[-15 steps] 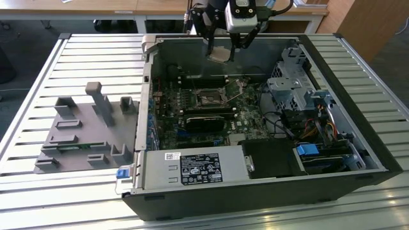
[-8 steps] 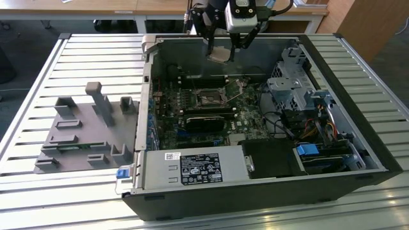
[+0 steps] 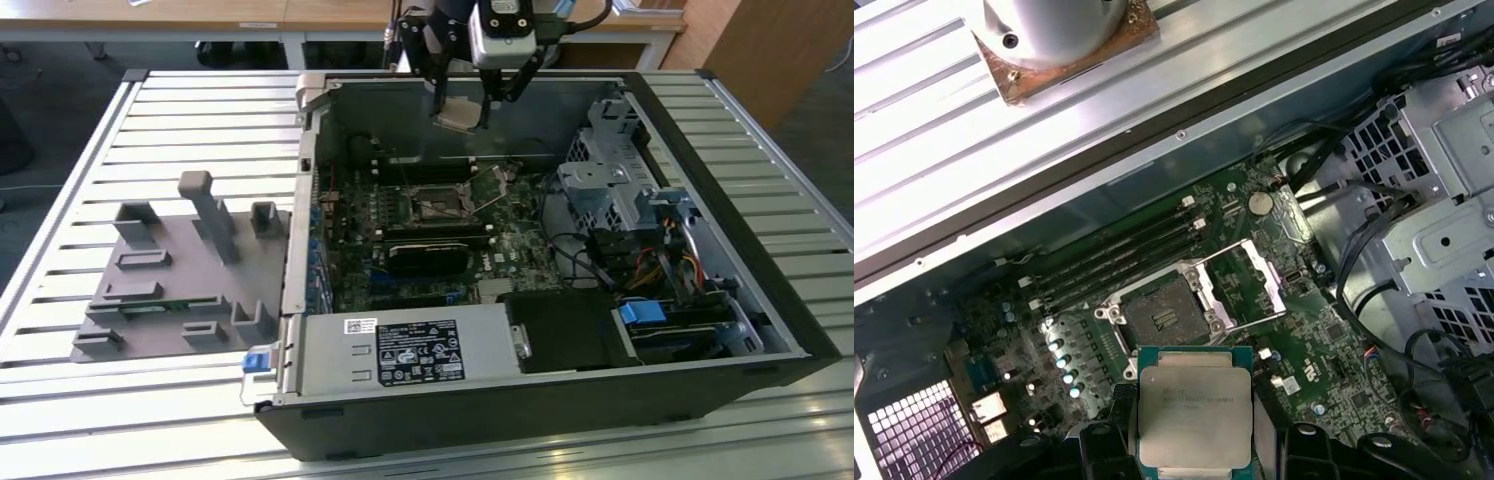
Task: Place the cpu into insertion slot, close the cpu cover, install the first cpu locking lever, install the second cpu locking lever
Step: 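Place the cpu into insertion slot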
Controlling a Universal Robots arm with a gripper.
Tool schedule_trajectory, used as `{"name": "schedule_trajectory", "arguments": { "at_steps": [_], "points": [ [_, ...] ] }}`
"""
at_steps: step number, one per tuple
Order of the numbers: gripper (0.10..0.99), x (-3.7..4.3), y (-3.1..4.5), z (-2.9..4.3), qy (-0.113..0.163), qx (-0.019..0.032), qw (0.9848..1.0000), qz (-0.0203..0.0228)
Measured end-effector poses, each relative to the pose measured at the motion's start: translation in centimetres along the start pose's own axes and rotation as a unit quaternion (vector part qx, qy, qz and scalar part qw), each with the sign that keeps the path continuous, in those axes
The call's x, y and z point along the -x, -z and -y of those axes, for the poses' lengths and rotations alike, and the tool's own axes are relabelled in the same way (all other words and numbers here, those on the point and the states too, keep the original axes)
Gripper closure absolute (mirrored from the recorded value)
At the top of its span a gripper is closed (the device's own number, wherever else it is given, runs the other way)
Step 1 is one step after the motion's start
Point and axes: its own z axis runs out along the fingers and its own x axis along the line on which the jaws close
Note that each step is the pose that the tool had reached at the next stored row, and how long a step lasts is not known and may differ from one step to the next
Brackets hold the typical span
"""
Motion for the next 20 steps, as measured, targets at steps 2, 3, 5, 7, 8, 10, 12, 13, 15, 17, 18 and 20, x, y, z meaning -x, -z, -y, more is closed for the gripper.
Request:
{"name": "schedule_trajectory", "arguments": {
  "at_steps": [2,3,5,7,8,10,12,13,15,17,18,20],
  "points": [
    [0.545,0.0,0.0,0.0,-0.004,0.0001,1.0,0.0004],
    [0.545,0.0,0.0,0.0,-0.007,0.0001,1.0,0.0006],
    [0.545,0.0,0.0,0.0,-0.012,0.0002,0.9999,0.0011],
    [0.545,0.0,0.0,0.0,-0.018,0.0002,0.9998,0.0017],
    [0.545,0.0,0.0,0.0,-0.021,0.0002,0.9998,0.0019],
    [0.545,0.0,0.0,0.0,-0.028,0.0002,0.9996,0.0026],
    [0.545,0.0,0.0,0.0,-0.035,0.0002,0.9994,0.0034],
    [0.545,0.0,0.0,0.0,-0.039,0.0002,0.9992,0.0037],
    [0.545,0.0,0.0,0.0,-0.046,0.0003,0.9989,0.0044],
    [0.545,0.0,0.0,0.0,-0.054,0.0003,0.9985,0.0051],
    [0.545,0.0,-0.01,-0.01,-0.059,0.0004,0.9983,0.0055],
    [0.545,0.0,-0.01,-0.01,-0.069,0.0003,0.9976,0.0066]
  ]
}}
